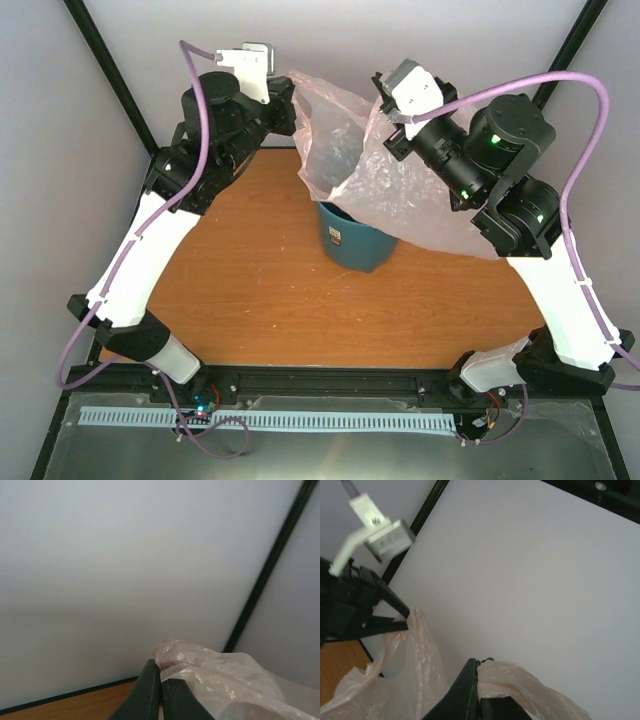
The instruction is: Put the trash bags into the trash bin
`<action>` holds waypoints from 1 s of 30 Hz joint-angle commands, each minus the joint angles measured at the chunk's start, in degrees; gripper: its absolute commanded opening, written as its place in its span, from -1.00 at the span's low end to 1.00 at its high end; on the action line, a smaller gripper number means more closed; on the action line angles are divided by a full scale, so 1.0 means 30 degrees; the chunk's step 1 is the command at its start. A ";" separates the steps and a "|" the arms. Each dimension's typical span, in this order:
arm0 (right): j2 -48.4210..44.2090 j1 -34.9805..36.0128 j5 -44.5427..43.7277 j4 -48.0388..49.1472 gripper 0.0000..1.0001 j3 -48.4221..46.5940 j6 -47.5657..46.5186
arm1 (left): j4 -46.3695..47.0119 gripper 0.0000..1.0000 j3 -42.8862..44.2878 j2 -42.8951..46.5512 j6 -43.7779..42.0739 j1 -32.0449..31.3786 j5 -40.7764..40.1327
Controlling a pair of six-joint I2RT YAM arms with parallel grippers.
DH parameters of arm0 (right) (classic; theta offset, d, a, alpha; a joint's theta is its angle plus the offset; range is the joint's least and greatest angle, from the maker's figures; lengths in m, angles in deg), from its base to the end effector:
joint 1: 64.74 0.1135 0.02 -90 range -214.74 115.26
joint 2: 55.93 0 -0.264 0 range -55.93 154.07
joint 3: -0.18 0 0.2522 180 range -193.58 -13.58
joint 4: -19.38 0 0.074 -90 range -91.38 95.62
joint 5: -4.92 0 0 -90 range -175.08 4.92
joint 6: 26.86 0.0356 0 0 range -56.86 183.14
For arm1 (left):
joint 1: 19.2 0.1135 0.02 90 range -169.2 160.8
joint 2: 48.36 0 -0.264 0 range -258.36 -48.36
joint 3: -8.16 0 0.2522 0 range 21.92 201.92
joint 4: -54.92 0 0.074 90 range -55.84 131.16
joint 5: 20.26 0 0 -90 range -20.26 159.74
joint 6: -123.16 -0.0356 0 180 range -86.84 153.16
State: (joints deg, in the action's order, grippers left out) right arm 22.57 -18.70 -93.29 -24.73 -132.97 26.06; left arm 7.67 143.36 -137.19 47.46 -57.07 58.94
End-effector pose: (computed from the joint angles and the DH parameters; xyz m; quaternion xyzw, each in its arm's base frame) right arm 0.1568 0.1553 0.5979 -0.3817 0.5136 0.0143 0.7683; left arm 0.2390 -0.1774 0.5583 0.0802 0.7079 -0.2469 0.6569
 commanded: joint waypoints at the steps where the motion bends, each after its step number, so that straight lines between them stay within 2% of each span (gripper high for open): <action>1: -0.0188 -0.0113 0.0367 0.1144 -0.94 -0.1177 0.0784 | -0.0397 -0.99 0.0903 -0.0156 -0.1080 0.0754 -0.1410; 6: -0.0511 -0.0142 0.1659 0.1380 -0.94 -0.1652 0.1025 | -0.0011 -0.99 0.1453 0.0737 -0.1204 0.0845 -0.1312; 11: -0.0223 -0.0142 0.1980 0.1247 -0.94 -0.1777 0.1124 | 0.1620 -0.99 0.1808 0.2002 -0.2242 0.0845 -0.1685; 16: 0.0083 -0.0318 0.2630 0.0693 -0.94 -0.1775 0.1838 | 0.1658 -0.99 0.3668 0.2027 -0.3097 0.0852 -0.2453; 20: 0.0144 -0.1841 0.3482 0.1070 -0.95 -0.1234 0.3664 | 0.2295 -0.99 0.5066 0.1631 -0.3341 0.0845 -0.2704; 24: -0.0078 -0.3610 0.4750 0.1899 -0.94 0.0324 0.5287 | 0.3459 -0.99 0.5132 0.1197 -0.3157 0.0845 -0.2109; 30: -0.0586 -0.5722 0.5533 0.2879 -0.95 0.2341 0.6753 | 0.3234 -0.99 0.5338 -0.0205 -0.2614 0.0845 -0.0884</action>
State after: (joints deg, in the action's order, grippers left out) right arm 22.54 -32.78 -79.28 -19.68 -128.40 41.51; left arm 17.52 158.66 -134.35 39.44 -54.60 53.67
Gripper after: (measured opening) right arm 0.031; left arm 0.007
